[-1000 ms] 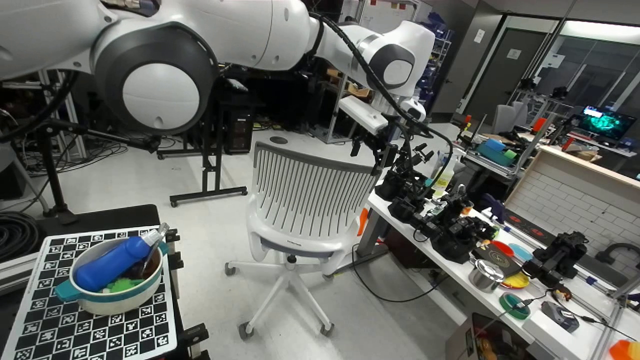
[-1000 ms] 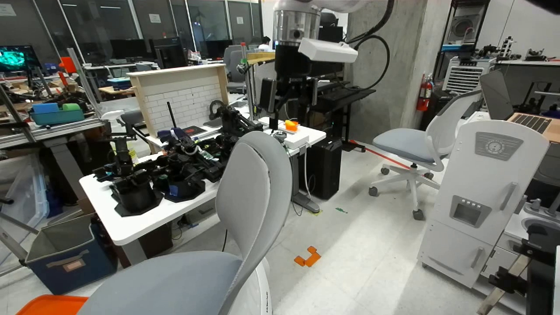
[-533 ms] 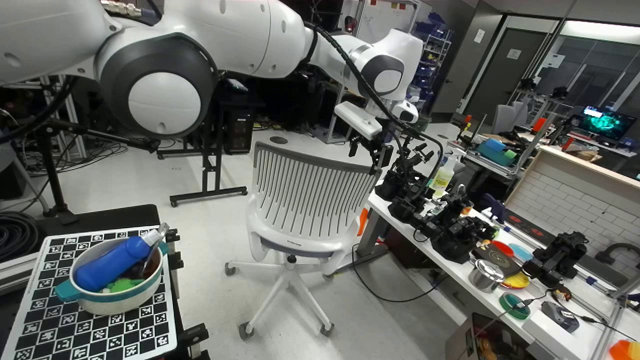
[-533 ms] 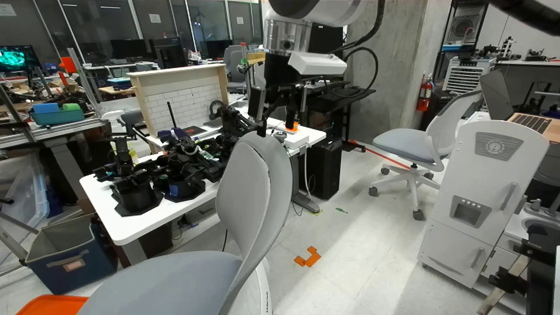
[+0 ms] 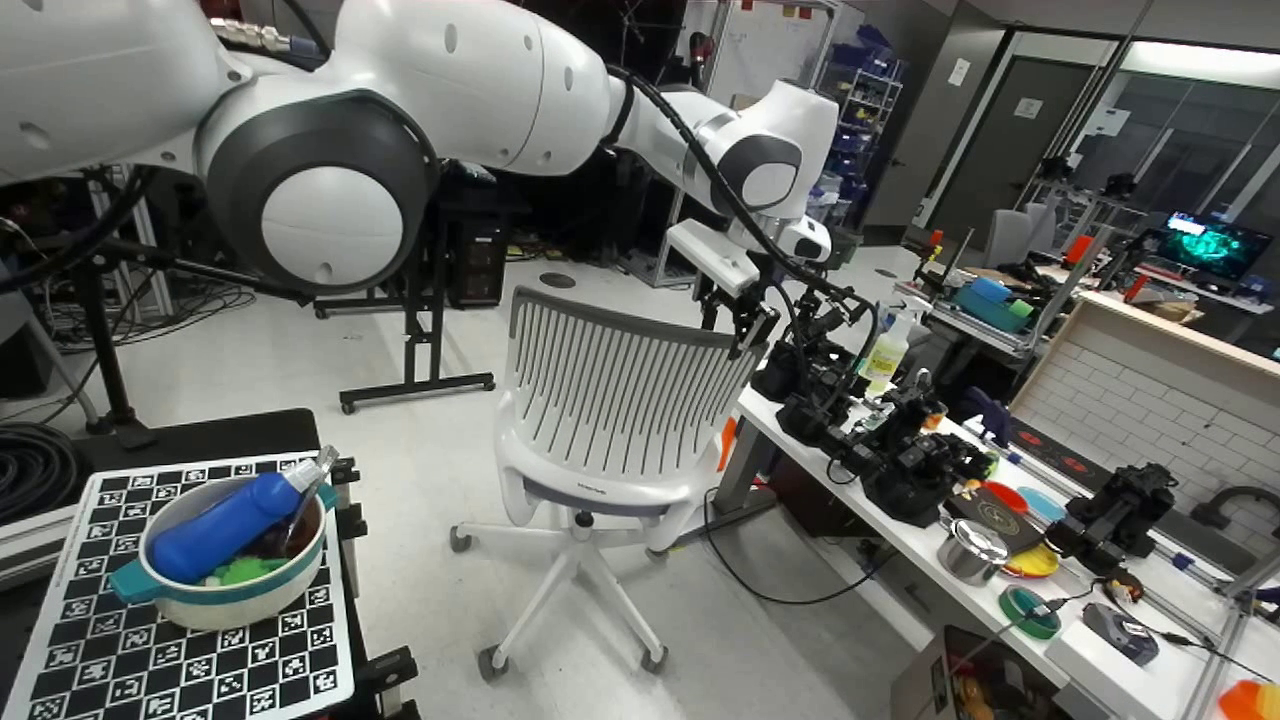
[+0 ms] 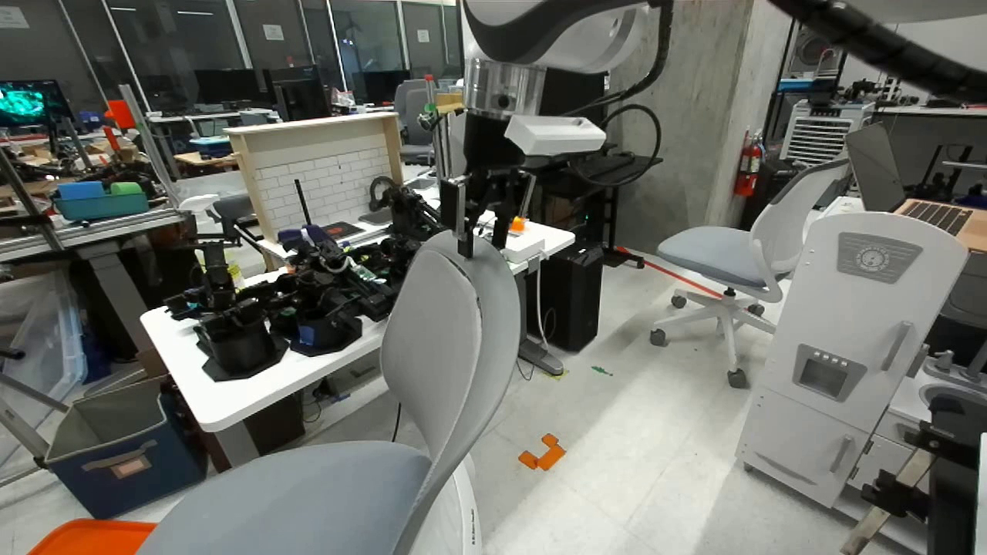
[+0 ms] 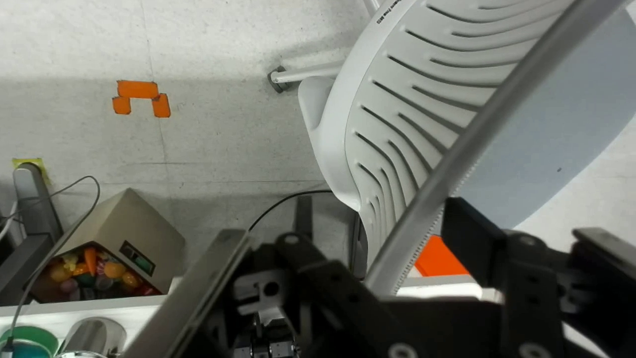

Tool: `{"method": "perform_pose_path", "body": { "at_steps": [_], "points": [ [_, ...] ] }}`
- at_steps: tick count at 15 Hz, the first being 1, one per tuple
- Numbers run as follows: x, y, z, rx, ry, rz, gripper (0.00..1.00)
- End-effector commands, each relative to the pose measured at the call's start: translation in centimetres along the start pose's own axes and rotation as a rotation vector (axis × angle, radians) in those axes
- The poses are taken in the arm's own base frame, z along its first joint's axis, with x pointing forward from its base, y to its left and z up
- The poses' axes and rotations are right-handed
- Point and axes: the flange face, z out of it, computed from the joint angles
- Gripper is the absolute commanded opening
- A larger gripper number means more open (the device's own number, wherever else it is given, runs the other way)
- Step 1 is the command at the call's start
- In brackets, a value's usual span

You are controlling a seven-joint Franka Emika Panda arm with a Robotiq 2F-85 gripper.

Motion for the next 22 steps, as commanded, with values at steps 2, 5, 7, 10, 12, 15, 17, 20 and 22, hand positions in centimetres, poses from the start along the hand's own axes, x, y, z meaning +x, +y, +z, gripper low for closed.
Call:
{"method": "perform_pose_path", "body": {
  "at_steps": [2,5,7,10,12,15,17,20,22],
  "points": [
    [0.4,0.6,-0.3,-0.006,0.036,-0.006,0.28],
    [0.7,0.9,-1.1,-0.007,0.061,0.005,0.07],
    [0.8,1.6,-1.3,-0.007,0.070,0.017,0.03],
    [0.8,3.5,-1.1,-0.008,0.084,0.053,0.03],
    [0.7,5.2,-0.7,-0.006,0.082,0.083,0.03],
    [0.4,7.0,0.4,0.002,0.068,0.138,0.03],
    [0.3,6.9,0.3,0.013,0.057,0.171,0.03],
    [0.3,6.7,-0.2,0.007,0.055,0.209,0.03],
    [0.5,5.9,-0.6,-0.022,0.061,0.230,0.03]
  ]
}}
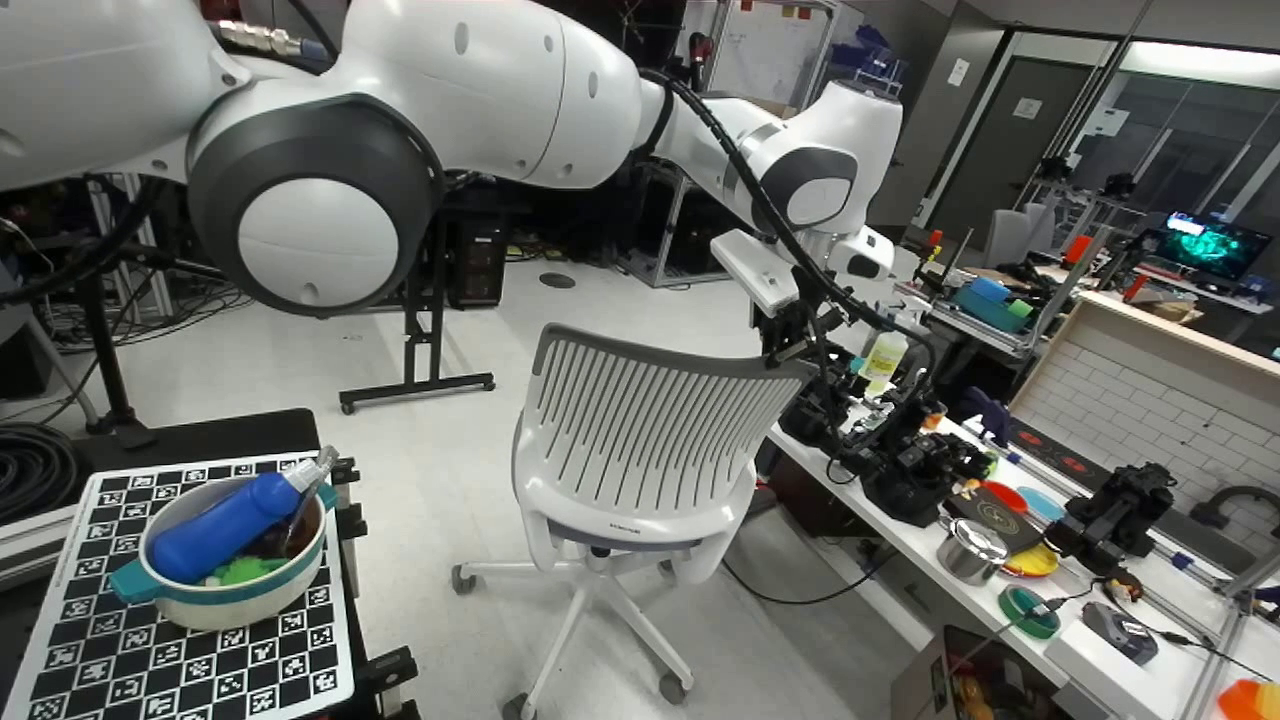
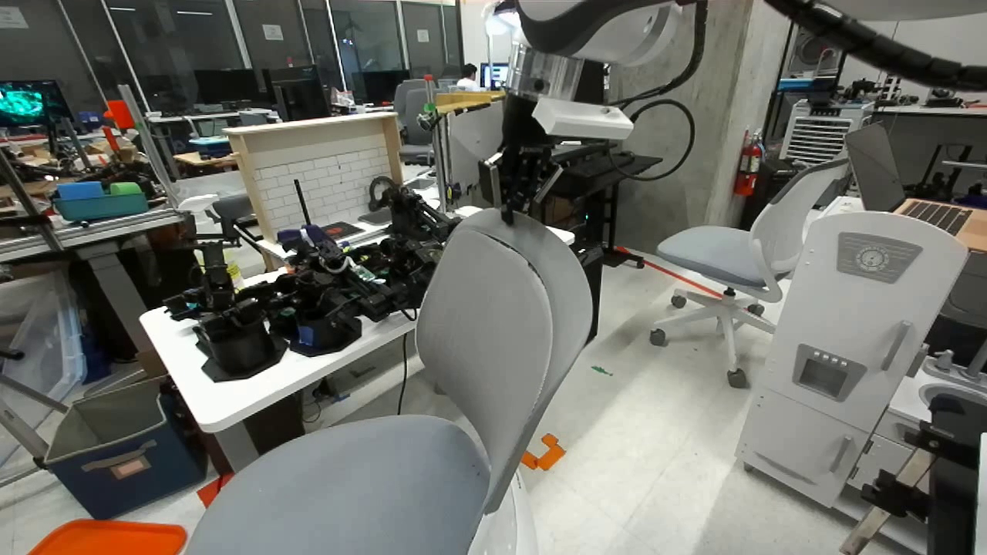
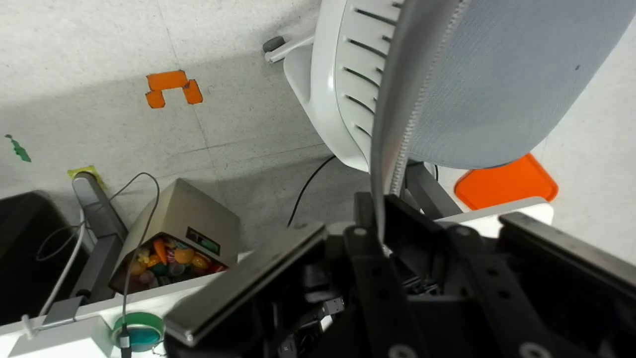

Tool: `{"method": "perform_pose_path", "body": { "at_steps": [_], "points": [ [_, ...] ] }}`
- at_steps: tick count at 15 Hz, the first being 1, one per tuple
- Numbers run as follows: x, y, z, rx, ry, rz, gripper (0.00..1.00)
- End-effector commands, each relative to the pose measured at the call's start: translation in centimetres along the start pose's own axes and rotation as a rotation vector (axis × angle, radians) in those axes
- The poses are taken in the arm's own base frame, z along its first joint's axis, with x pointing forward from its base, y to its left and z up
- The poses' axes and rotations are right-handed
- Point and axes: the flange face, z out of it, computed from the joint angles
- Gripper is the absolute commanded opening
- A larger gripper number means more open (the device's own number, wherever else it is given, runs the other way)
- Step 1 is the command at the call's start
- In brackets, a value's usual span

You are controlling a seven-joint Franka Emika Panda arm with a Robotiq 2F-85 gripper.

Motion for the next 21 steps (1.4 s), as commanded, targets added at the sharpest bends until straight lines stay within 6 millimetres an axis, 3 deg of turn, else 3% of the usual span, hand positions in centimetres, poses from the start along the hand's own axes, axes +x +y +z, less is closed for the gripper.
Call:
{"method": "perform_pose_path", "body": {
  "at_steps": [1,7,14,21],
  "points": [
    [-0.6,-2.1,1.0,-0.043,-0.013,0.027,0.03],
    [-1.1,-4.5,0.3,-0.048,-0.029,0.009,0.03],
    [-1.8,-4.6,0.5,-0.030,-0.095,0.160,0.03],
    [-1.7,-4.9,0.2,-0.036,-0.083,0.146,0.03]
  ]
}}
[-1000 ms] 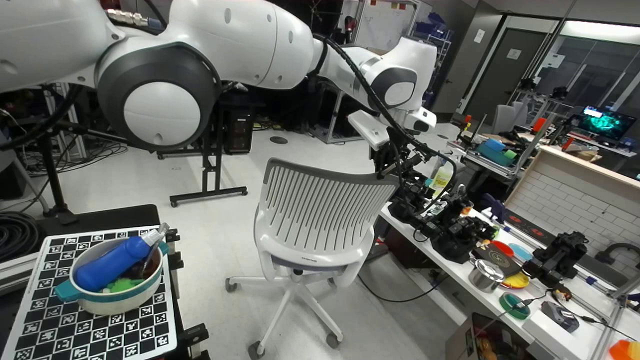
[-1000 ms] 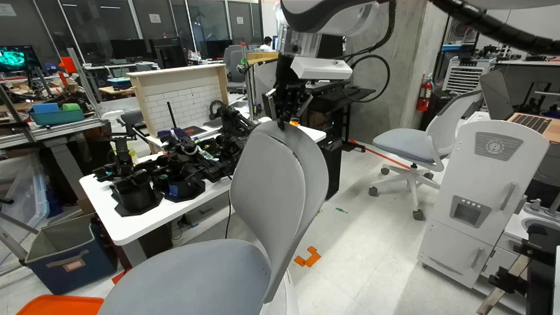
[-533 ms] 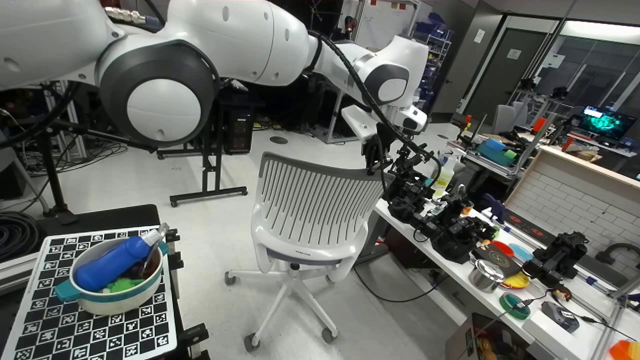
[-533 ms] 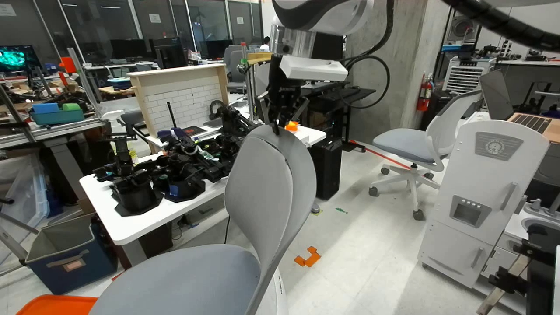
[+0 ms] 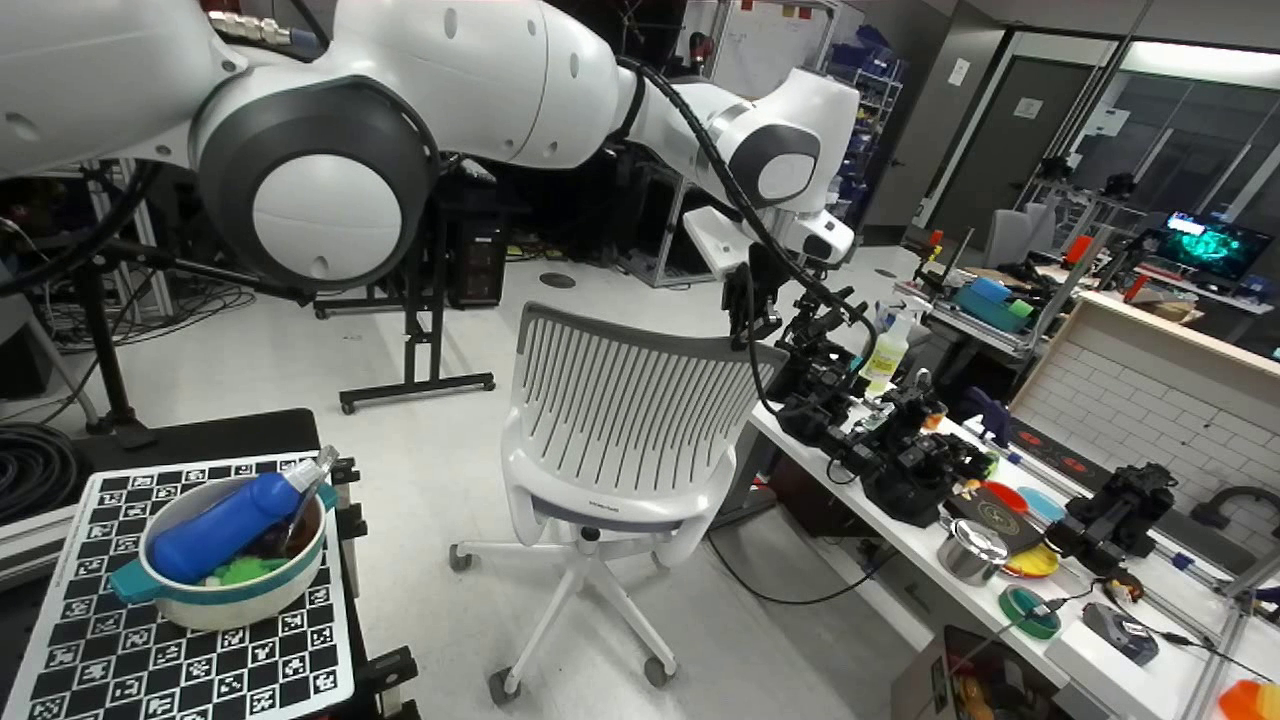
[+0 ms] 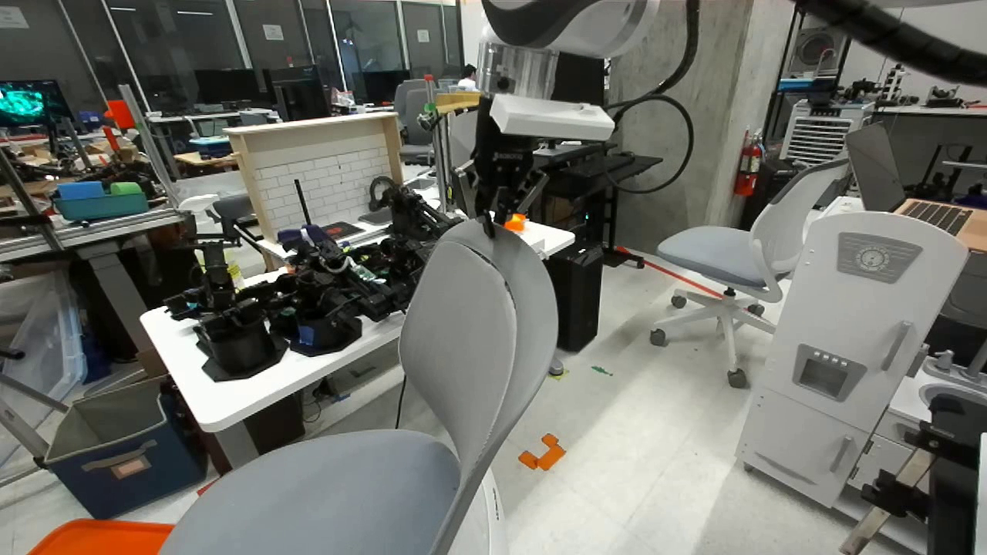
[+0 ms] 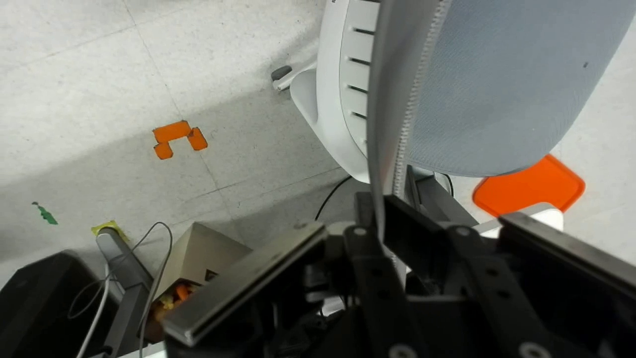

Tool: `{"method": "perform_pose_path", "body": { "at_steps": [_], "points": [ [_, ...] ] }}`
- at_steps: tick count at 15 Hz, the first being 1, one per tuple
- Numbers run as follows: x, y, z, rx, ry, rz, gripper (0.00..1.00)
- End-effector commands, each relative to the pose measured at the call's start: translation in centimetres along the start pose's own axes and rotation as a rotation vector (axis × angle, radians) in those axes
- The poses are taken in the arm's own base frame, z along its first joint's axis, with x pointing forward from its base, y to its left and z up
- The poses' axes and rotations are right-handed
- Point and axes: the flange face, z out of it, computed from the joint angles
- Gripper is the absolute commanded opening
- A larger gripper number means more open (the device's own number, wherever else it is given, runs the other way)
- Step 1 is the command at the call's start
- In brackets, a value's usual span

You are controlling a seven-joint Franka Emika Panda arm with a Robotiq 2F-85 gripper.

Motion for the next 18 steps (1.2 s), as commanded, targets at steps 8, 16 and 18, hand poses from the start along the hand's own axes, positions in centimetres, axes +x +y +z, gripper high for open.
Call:
{"method": "perform_pose_path", "body": {
  "at_steps": [8,16,18],
  "points": [
    [-0.6,0.7,0.5,-0.014,-0.072,0.086,0.03],
    [-1.5,0.0,0.5,-0.050,-0.123,0.171,0.03],
    [-1.5,0.0,0.4,-0.051,-0.122,0.196,0.03]
  ]
}}
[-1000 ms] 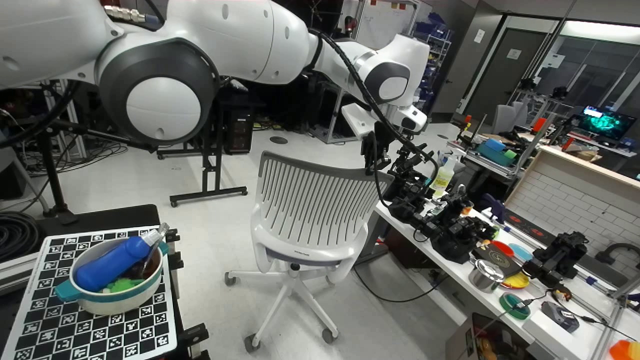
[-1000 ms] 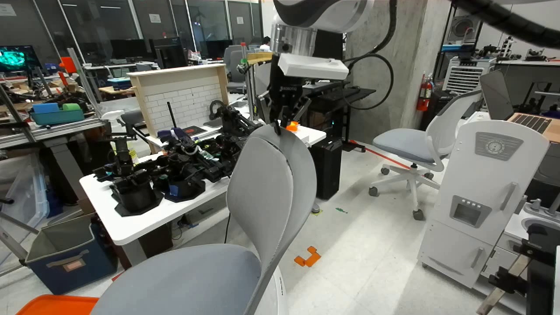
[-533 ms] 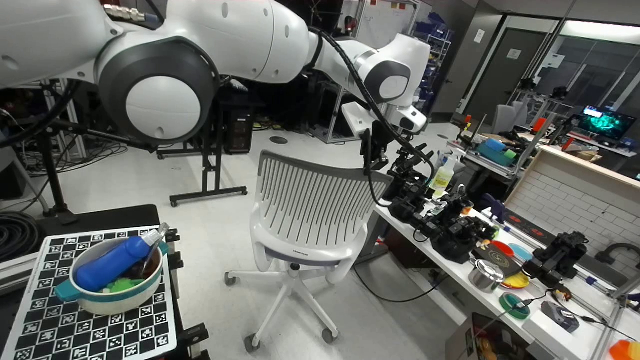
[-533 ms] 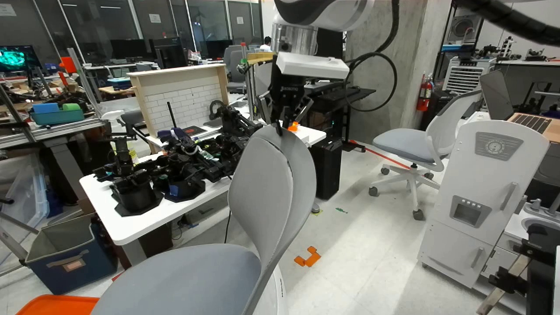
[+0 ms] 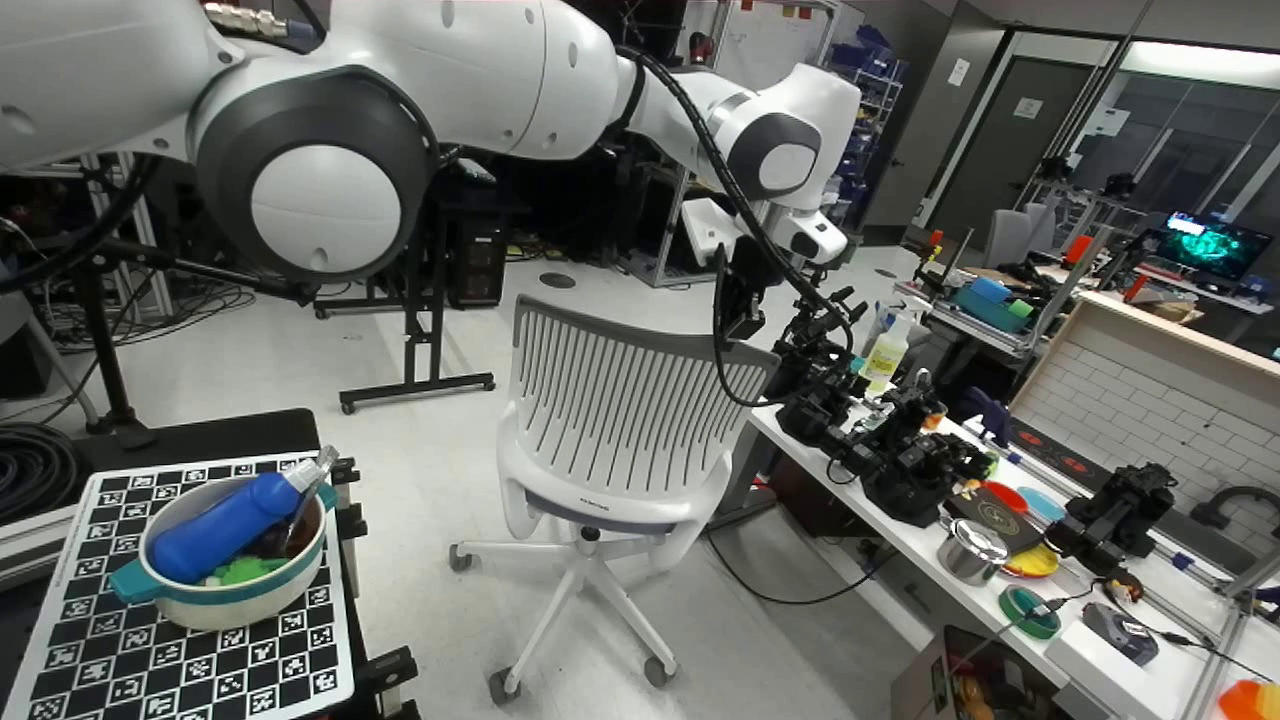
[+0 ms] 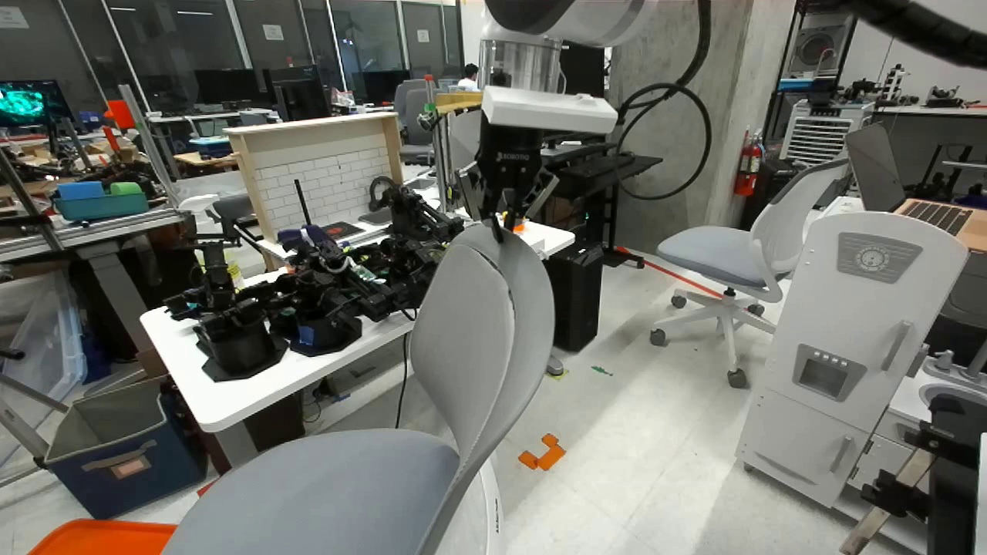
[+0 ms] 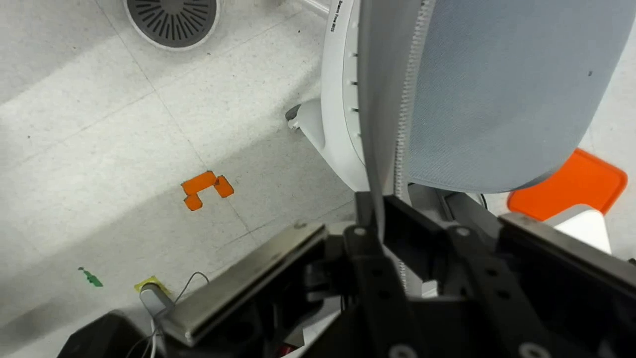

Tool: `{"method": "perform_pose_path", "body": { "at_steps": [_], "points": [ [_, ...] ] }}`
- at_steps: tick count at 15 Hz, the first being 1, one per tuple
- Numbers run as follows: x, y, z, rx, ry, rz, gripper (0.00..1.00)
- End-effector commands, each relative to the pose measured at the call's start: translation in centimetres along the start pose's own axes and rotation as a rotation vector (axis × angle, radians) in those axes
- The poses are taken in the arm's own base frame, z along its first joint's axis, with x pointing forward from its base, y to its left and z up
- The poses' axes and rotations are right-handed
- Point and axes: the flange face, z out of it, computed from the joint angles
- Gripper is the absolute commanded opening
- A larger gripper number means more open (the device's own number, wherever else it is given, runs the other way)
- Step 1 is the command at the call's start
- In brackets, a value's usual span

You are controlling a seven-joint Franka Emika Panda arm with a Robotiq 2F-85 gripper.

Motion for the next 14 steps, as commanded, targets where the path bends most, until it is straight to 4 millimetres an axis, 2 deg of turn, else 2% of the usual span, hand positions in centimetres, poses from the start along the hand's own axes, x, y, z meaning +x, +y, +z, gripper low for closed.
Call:
{"method": "perform_pose_path", "body": {
  "at_steps": [1,7,14],
  "points": [
    [-0.52,0.10,0.69,-0.025,-0.039,0.054,0.03],
    [-0.76,-0.43,0.76,0.011,-0.060,0.153,0.03],
    [-1.09,-0.72,0.79,0.005,-0.071,0.167,0.03]
  ]
}}
